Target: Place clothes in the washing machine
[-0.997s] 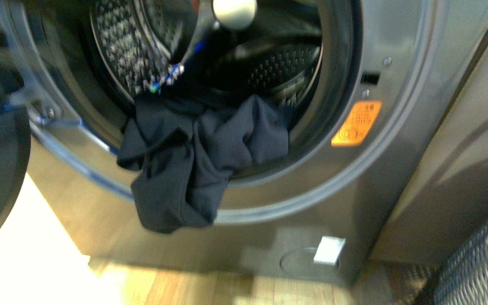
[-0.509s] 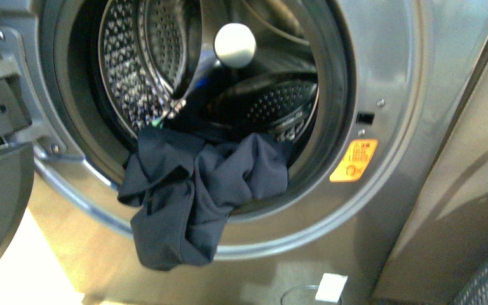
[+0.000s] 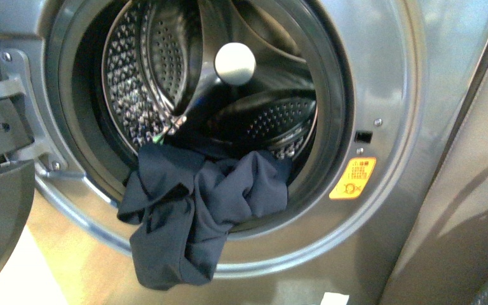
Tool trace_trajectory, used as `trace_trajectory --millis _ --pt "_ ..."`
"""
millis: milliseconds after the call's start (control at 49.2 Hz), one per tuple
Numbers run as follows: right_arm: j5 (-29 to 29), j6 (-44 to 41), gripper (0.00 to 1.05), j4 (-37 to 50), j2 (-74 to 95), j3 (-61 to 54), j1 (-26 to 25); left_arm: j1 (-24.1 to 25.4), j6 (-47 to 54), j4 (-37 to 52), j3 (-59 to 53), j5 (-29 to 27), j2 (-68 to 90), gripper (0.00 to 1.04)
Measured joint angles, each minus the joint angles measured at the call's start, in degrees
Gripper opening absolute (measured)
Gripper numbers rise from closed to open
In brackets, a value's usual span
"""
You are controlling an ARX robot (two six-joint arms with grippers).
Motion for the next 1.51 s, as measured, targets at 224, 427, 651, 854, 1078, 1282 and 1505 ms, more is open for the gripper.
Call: trace_trajectory --millis 224,427,651,854,1078,1282,1505 --pt "-0.4 0.2 0.97 -1.4 -12.6 -15.2 -3.6 0.0 -1.3 -2.0 -4.0 -2.7 -7.4 0.98" --pt "1.7 1.7 0.97 -2.3 -21.1 -25.5 -5.3 -2.4 -3.4 -4.3 -9.2 -6.6 -12.7 0.98" --pt "6.5 3.0 0.97 -1.0 -28.9 -36.1 -3.9 0.4 -6.8 -11.0 -15.0 -7.1 -22.0 0.98" --pt "14.4 2.8 0.97 0.7 -34.4 -43.6 1.0 2.8 -8.6 -15.7 -18.4 -7.1 -27.8 0.98" --pt "26.7 -5.6 0.63 -6.6 -44.7 -56.9 -0.1 3.5 -6.3 -17.7 -23.5 -8.9 -31.9 0.61" --pt "19.2 -7.1 0.29 -2.0 -52.3 -70.6 -7.8 7.4 -5.7 -18.4 -24.1 -4.5 -33.5 0.27" --pt "11.7 -7.5 0.02 0.9 -58.0 -79.2 -15.4 16.3 -5.6 -19.2 -24.1 3.5 -34.2 0.04"
